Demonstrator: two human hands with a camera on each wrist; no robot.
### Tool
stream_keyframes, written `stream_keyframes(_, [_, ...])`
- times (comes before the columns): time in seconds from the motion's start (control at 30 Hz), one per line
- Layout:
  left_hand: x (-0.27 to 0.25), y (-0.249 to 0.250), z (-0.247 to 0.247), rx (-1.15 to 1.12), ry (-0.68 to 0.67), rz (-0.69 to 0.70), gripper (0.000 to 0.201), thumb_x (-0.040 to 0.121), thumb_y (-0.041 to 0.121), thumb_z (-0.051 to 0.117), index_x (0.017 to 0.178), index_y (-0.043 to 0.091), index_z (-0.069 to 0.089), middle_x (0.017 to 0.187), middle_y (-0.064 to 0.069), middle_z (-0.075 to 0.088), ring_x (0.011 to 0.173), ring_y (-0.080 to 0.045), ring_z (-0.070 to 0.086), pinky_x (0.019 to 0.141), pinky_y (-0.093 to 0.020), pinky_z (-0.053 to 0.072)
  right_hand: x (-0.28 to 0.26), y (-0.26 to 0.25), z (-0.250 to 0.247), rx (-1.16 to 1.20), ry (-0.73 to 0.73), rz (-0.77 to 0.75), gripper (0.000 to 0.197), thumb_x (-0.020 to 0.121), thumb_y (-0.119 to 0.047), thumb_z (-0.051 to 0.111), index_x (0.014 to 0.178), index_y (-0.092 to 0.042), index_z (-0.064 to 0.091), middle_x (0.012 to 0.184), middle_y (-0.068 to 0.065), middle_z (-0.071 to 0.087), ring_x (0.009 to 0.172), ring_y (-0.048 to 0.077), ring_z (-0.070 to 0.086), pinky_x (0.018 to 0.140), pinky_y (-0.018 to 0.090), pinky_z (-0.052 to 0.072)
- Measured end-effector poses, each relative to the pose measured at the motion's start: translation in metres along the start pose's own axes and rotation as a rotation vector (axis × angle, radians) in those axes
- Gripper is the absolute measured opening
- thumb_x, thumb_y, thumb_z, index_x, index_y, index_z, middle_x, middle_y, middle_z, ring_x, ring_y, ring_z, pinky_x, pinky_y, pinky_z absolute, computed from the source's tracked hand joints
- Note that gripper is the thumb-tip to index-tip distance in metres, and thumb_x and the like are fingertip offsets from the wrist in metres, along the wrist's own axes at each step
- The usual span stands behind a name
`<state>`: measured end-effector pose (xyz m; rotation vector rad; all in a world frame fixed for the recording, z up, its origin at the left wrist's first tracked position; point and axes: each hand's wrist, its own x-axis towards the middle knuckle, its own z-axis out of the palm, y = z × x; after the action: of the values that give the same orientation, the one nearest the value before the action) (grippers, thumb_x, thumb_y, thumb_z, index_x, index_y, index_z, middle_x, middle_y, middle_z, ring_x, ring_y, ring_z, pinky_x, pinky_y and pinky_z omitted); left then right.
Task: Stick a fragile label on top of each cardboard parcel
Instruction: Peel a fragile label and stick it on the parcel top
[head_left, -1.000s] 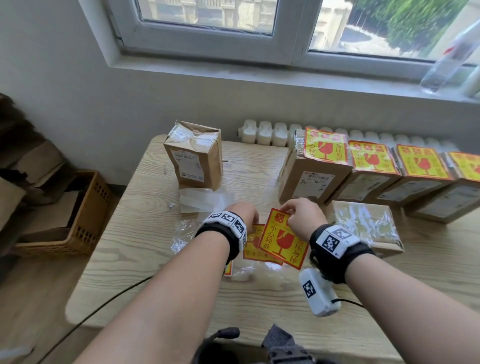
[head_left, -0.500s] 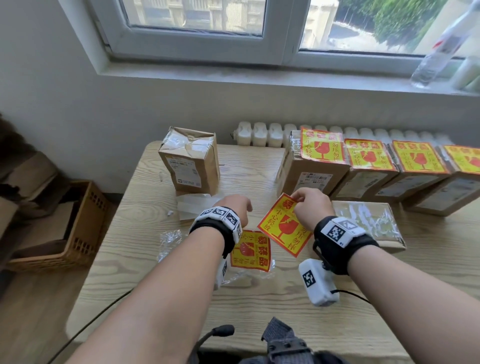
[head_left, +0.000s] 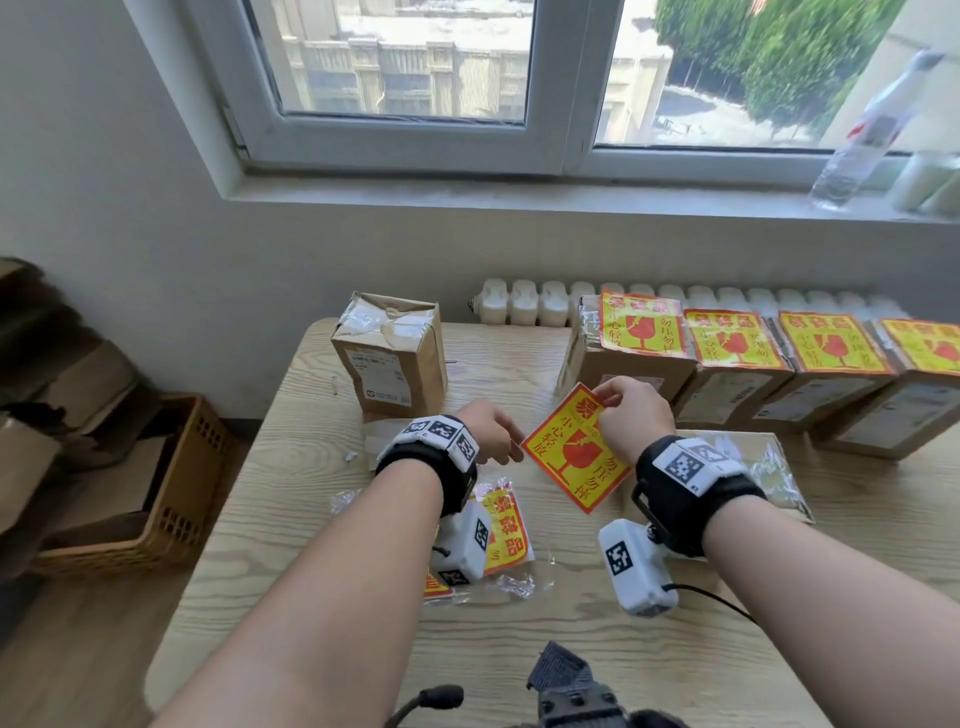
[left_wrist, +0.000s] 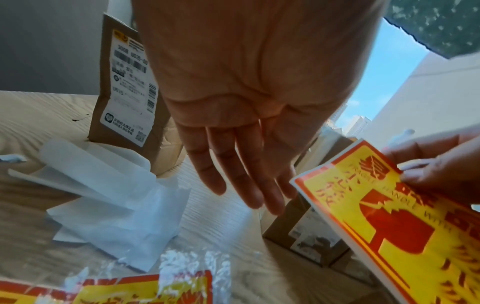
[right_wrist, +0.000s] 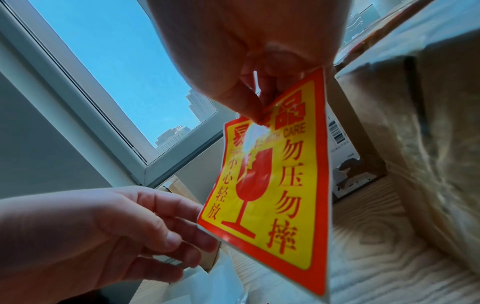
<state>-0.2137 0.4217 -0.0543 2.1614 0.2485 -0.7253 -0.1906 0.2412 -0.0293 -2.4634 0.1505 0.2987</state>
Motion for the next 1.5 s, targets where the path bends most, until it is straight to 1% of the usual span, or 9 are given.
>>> stream_keyframes(0.1, [-0.004,0.000,-0.007,-0.051,0.009,0.024,0.025,0.082,0.000,0.065,0.104,0.009,0.074,0.091,-0.002,0.073,0.083,-0.010,0.063,0.078,-0.026,0.050,0.000,-0.003,-0.003,0.030,0.021,-0.017,0.027,0.090,-0.006,0.046,0.105,-0.022,0.062,0.105,0.001,0.063,0.088,0.018,0.057,0.073,0.032,0.052])
stream_keyframes(0.3, [-0.009,0.001,-0.011,-0.114,0.069,0.038,0.014,0.089,0.013,0.064,0.099,0.009,0.073,0.077,0.006,0.069,0.071,-0.004,0.061,0.076,-0.024,0.050,-0.001,-0.004,-0.005,0.048,0.007,-0.050,0.025,0.092,-0.009,0.046,0.107,-0.022,0.061,0.101,0.000,0.061,0.083,0.016,0.058,0.061,0.026,0.047])
stream_keyframes(0.47, [-0.014,0.004,-0.012,-0.091,0.130,0.032,0.013,0.089,0.011,0.062,0.080,0.015,0.069,0.073,0.005,0.067,0.068,-0.005,0.058,0.066,-0.021,0.047,-0.002,-0.002,-0.005,0.047,-0.031,-0.120,0.010,0.092,-0.022,0.057,0.099,-0.021,0.064,0.092,-0.002,0.065,0.083,0.016,0.062,0.061,0.024,0.046])
stream_keyframes(0.57, [-0.016,0.004,-0.012,-0.059,0.187,0.028,0.008,0.088,0.013,0.065,0.092,0.014,0.072,0.079,0.002,0.069,0.073,-0.007,0.061,0.066,-0.023,0.049,-0.002,-0.001,-0.006,0.050,-0.043,-0.136,0.009,0.093,-0.025,0.058,0.096,-0.022,0.066,0.092,-0.002,0.067,0.085,0.017,0.064,0.059,0.024,0.046])
stream_keyframes(0.67, [-0.018,0.005,-0.014,-0.113,0.261,0.080,0.026,0.083,0.018,0.072,0.109,0.021,0.070,0.101,-0.001,0.071,0.095,-0.014,0.066,0.083,-0.028,0.051,-0.003,-0.001,-0.008,0.048,-0.075,-0.161,0.007,0.090,-0.025,0.062,0.087,-0.024,0.068,0.085,-0.004,0.067,0.083,0.016,0.066,0.059,0.024,0.049])
stream_keyframes(0.73, [-0.022,0.012,-0.016,-0.175,0.291,0.137,0.025,0.082,0.023,0.074,0.106,0.022,0.072,0.097,0.002,0.071,0.094,-0.013,0.066,0.086,-0.030,0.052,-0.004,-0.002,-0.009,0.009,-0.110,-0.185,0.005,0.088,-0.025,0.066,0.084,-0.024,0.069,0.081,-0.006,0.067,0.082,0.014,0.066,0.061,0.026,0.052])
stream_keyframes(0.9, [-0.029,0.031,-0.015,-0.190,0.220,0.184,0.018,0.080,0.029,0.075,0.094,0.019,0.074,0.093,-0.004,0.072,0.084,-0.012,0.060,0.084,-0.032,0.054,-0.008,-0.005,-0.010,-0.054,-0.143,-0.247,0.006,0.086,-0.026,0.068,0.086,-0.023,0.074,0.083,-0.005,0.070,0.080,0.012,0.067,0.070,0.031,0.059])
stream_keyframes(1.17, [-0.030,0.031,-0.008,-0.232,0.184,0.193,0.009,0.085,0.020,0.070,0.076,0.020,0.070,0.075,0.005,0.067,0.073,-0.007,0.059,0.076,-0.027,0.052,-0.010,-0.005,-0.013,-0.077,-0.197,-0.307,0.006,0.085,-0.025,0.069,0.082,-0.023,0.073,0.080,-0.004,0.071,0.077,0.012,0.069,0.067,0.029,0.059])
stream_keyframes(1.5, [-0.031,0.034,-0.005,-0.252,0.181,0.176,0.007,0.087,0.018,0.066,0.082,0.017,0.071,0.078,0.003,0.068,0.074,-0.006,0.061,0.076,-0.024,0.052,-0.010,-0.002,-0.012,-0.079,-0.211,-0.325,0.007,0.084,-0.026,0.070,0.077,-0.025,0.070,0.078,-0.006,0.068,0.076,0.010,0.067,0.065,0.027,0.058])
